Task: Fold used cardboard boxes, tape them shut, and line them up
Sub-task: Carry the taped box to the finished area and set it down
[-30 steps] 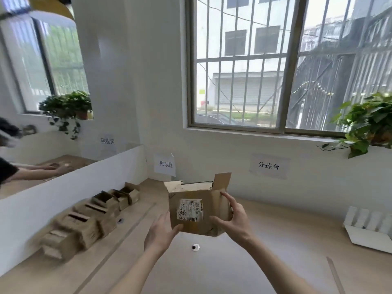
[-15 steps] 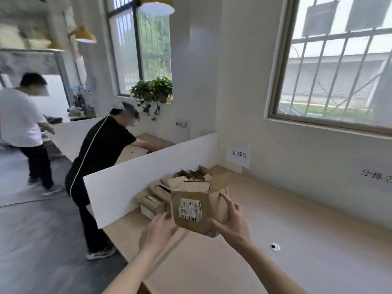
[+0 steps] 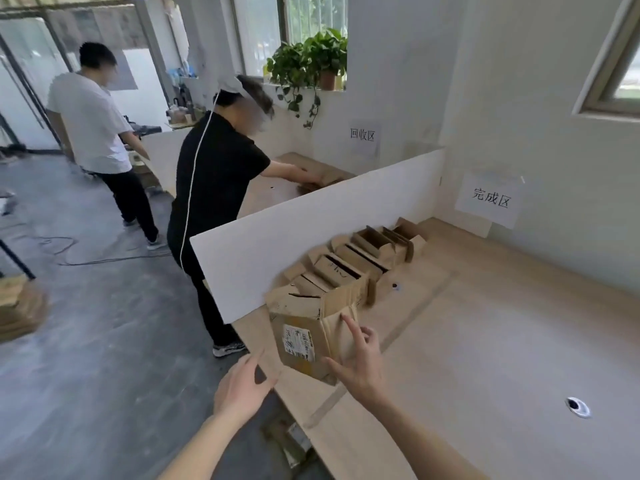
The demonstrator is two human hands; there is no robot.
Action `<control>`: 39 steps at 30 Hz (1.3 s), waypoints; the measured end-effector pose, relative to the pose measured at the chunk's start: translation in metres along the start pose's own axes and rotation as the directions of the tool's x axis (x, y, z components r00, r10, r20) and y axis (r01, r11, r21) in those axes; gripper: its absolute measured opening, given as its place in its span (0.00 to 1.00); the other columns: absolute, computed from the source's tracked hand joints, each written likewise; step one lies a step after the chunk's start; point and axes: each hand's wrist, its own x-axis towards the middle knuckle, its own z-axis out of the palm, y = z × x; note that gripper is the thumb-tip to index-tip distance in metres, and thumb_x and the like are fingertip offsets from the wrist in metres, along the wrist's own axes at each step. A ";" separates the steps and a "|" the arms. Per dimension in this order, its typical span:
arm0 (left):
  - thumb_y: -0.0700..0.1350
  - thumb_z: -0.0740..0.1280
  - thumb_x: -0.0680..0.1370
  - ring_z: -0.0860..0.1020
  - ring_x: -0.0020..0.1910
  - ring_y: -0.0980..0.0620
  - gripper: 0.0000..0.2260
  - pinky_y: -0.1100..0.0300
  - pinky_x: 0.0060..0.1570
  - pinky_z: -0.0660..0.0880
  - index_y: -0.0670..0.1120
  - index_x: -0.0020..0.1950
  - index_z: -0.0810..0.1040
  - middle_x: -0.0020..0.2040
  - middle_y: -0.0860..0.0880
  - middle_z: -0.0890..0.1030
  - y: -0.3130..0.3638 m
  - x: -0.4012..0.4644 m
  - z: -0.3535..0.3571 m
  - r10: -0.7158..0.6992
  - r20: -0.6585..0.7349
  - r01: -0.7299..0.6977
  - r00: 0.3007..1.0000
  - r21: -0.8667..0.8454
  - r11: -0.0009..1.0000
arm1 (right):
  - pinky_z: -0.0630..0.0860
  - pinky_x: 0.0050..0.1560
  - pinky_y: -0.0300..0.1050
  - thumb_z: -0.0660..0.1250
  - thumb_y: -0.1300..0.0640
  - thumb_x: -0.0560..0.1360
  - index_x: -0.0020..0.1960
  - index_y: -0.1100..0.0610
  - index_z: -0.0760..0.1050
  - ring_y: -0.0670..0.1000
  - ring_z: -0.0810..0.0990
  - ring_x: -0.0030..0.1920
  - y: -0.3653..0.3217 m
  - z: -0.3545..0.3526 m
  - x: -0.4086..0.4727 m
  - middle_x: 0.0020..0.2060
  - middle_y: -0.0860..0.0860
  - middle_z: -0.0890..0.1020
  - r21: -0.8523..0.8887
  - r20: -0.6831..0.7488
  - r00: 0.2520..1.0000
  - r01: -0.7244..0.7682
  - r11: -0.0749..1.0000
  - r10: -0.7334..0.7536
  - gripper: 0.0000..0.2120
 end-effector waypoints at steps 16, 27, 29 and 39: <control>0.69 0.59 0.77 0.63 0.77 0.51 0.35 0.51 0.69 0.69 0.56 0.81 0.57 0.80 0.53 0.60 -0.076 0.158 0.054 -0.120 0.226 0.099 0.967 0.101 0.990 | 0.73 0.68 0.52 0.82 0.47 0.66 0.78 0.33 0.47 0.53 0.67 0.70 0.071 0.139 0.127 0.74 0.48 0.56 -0.115 0.110 0.990 -0.081 0.990 0.094 0.55; 0.68 0.60 0.77 0.63 0.77 0.51 0.35 0.50 0.69 0.69 0.56 0.80 0.58 0.80 0.54 0.59 -0.086 0.179 0.086 -0.102 0.326 0.076 0.940 0.093 0.993 | 0.74 0.60 0.44 0.84 0.48 0.63 0.75 0.44 0.50 0.51 0.71 0.68 0.097 0.176 0.139 0.72 0.47 0.65 -0.138 0.020 0.960 -0.273 0.952 0.278 0.53; 0.68 0.60 0.77 0.64 0.76 0.52 0.34 0.50 0.68 0.70 0.56 0.79 0.59 0.80 0.54 0.60 -0.088 0.179 0.091 -0.093 0.335 0.069 0.938 0.083 0.994 | 0.71 0.56 0.40 0.83 0.47 0.64 0.74 0.45 0.51 0.52 0.72 0.66 0.101 0.180 0.142 0.71 0.48 0.66 -0.145 0.019 0.950 -0.307 0.941 0.313 0.52; 0.66 0.62 0.78 0.63 0.76 0.52 0.31 0.52 0.67 0.69 0.59 0.79 0.59 0.79 0.55 0.61 -0.093 0.175 0.100 -0.080 0.358 0.068 0.930 0.046 0.997 | 0.71 0.47 0.38 0.78 0.47 0.70 0.79 0.49 0.49 0.47 0.73 0.59 0.103 0.185 0.150 0.74 0.47 0.62 -0.184 0.067 0.949 -0.291 0.939 0.307 0.49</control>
